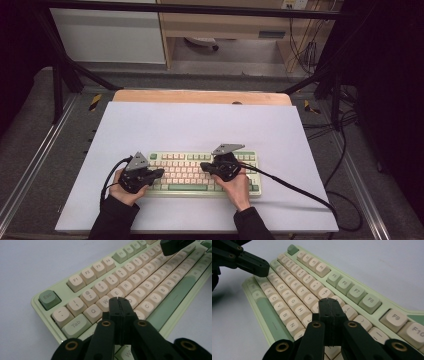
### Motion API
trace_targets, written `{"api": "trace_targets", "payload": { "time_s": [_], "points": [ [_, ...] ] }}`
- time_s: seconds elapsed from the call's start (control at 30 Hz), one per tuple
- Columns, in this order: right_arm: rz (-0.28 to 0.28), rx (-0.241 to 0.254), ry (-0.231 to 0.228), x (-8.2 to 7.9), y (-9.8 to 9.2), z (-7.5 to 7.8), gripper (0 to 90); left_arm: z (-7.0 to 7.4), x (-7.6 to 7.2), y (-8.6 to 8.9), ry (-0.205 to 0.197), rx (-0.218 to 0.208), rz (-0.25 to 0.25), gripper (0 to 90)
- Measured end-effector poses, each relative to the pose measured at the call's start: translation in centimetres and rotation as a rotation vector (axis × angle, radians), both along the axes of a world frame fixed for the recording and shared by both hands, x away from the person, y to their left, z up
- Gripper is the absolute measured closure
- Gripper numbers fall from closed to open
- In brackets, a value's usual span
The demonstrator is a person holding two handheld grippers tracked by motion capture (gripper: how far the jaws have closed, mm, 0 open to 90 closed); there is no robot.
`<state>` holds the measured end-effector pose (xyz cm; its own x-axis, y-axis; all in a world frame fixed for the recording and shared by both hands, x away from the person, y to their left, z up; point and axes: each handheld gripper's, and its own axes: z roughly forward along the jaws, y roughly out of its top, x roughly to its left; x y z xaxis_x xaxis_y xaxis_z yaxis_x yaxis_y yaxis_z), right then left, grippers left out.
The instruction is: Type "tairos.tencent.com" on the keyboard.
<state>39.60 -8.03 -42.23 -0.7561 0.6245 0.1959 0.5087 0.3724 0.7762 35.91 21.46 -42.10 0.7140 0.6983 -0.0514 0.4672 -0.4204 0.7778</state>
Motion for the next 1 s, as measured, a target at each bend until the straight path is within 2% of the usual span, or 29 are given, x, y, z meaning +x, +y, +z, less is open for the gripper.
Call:
{"api": "trace_targets", "payload": {
  "time_s": [0.2,0.67,0.8,1.0],
  "points": [
    [0.000,-0.026,-0.001,0.2,0.5,-0.6,90.0,0.0,0.0,0.0,0.000,0.000,-0.001,89.8],
    [0.004,-0.045,0.001,0.2,0.7,-1.2,90.0,0.0,0.0,0.0,0.000,0.000,0.000,89.8],
    [0.010,-0.046,-0.004,0.2,0.7,-1.1,90.0,0.0,0.0,0.0,-0.001,-0.001,-0.001,89.9],
    [0.020,-0.025,-0.018,-0.2,0.2,-0.1,90.0,0.1,0.0,0.1,-0.003,-0.003,0.000,89.9]
  ]
}}
